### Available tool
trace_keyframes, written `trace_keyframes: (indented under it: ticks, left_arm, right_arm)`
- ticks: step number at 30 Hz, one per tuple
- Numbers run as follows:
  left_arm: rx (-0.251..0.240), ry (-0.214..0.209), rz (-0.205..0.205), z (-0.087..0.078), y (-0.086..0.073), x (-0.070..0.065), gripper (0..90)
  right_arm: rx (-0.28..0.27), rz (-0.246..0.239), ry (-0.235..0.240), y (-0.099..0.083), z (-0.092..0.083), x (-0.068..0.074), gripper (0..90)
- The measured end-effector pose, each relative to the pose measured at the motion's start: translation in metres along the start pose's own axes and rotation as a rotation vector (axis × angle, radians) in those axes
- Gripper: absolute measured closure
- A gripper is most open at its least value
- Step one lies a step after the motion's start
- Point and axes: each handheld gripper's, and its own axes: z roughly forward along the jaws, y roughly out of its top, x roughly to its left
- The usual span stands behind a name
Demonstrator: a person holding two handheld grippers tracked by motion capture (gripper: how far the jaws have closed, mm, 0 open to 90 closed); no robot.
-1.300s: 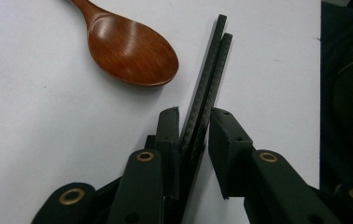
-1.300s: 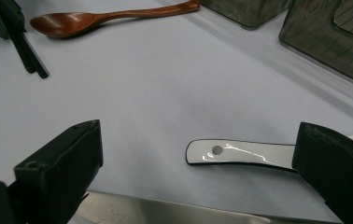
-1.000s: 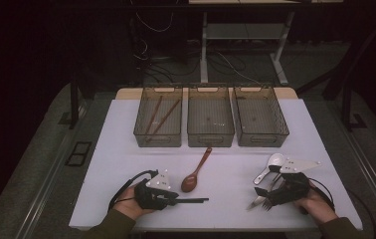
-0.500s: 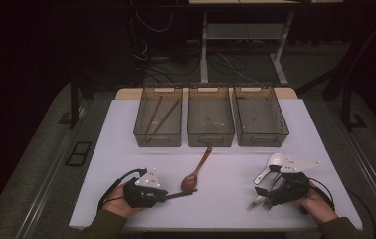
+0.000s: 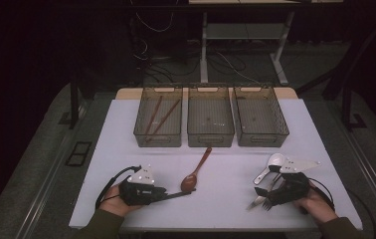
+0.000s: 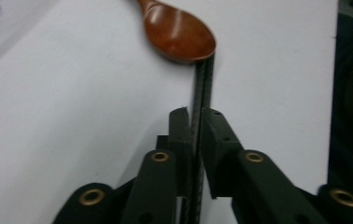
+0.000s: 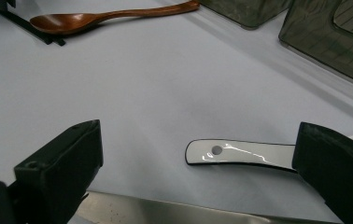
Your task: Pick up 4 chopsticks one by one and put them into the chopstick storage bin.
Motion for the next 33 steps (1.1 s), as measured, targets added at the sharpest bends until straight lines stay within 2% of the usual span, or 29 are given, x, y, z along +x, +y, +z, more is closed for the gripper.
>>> trace_keyframes:
  ticks: [2, 4, 21, 27, 33]
  left_arm:
    - [0.015, 0.003, 0.002, -0.0013, -0.0022, 0.0025, 83.8]
    - [0.006, -0.003, -0.013, -0.0018, -0.0036, 0.0031, 84.4]
    - [0.023, -0.020, -0.011, 0.0019, -0.0054, 0.0033, 84.1]
    - [0.047, 0.000, 0.001, 0.0050, -0.0065, 0.0032, 82.0]
    - [0.041, -0.003, -0.006, 0.0049, -0.0071, 0.0036, 82.3]
  right_arm:
    - [0.000, 0.000, 0.000, 0.0000, 0.0000, -0.0001, 1.8]
    - [0.000, 0.000, 0.000, 0.0000, 0.0000, 0.0000, 1.8]
    - [0.000, 0.001, 0.000, 0.0000, 0.0001, -0.0001, 1.8]
    - [0.000, 0.000, 0.001, 0.0000, 0.0001, 0.0000, 1.8]
    - [0.001, 0.001, 0.002, 0.0000, 0.0001, 0.0001, 1.8]
